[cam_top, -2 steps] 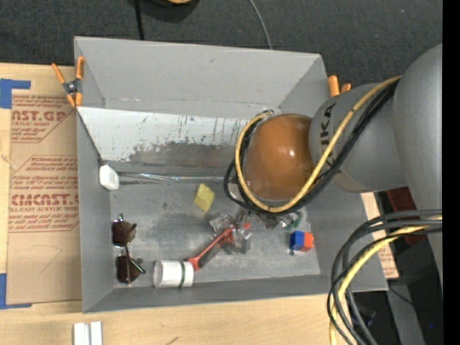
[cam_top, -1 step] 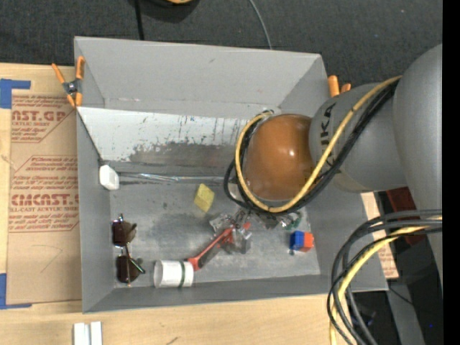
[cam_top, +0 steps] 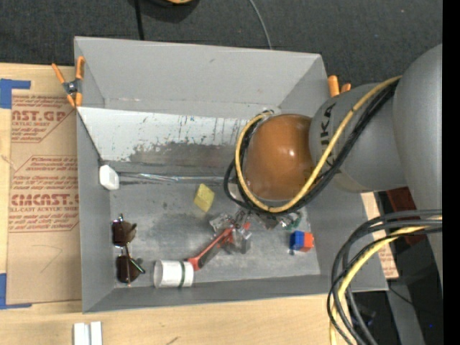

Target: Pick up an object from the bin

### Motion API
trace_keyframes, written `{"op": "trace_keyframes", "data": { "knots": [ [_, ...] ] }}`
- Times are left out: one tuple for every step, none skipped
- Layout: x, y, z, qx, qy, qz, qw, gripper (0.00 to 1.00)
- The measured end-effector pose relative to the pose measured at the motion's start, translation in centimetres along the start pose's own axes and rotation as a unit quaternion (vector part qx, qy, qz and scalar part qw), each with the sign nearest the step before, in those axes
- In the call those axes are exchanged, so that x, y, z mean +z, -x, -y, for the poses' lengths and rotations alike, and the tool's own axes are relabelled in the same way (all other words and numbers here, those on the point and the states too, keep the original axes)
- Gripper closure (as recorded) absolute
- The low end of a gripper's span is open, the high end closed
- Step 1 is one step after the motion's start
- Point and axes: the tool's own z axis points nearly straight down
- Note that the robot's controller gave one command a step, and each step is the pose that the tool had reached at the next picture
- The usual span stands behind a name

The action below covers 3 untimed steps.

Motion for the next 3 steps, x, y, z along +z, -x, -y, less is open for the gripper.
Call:
{"op": "trace_keyframes", "data": {
  "knots": [
    [0.0,0.0,0.0,0.0,0.0,0.0,1.0,1.0],
    [0.0,0.0,0.0,0.0,0.0,0.0,1.0,1.0],
    [0.2,-0.4,-3.5,-0.098,0.001,0.0002,0.9952,1.0]
  ]
}}
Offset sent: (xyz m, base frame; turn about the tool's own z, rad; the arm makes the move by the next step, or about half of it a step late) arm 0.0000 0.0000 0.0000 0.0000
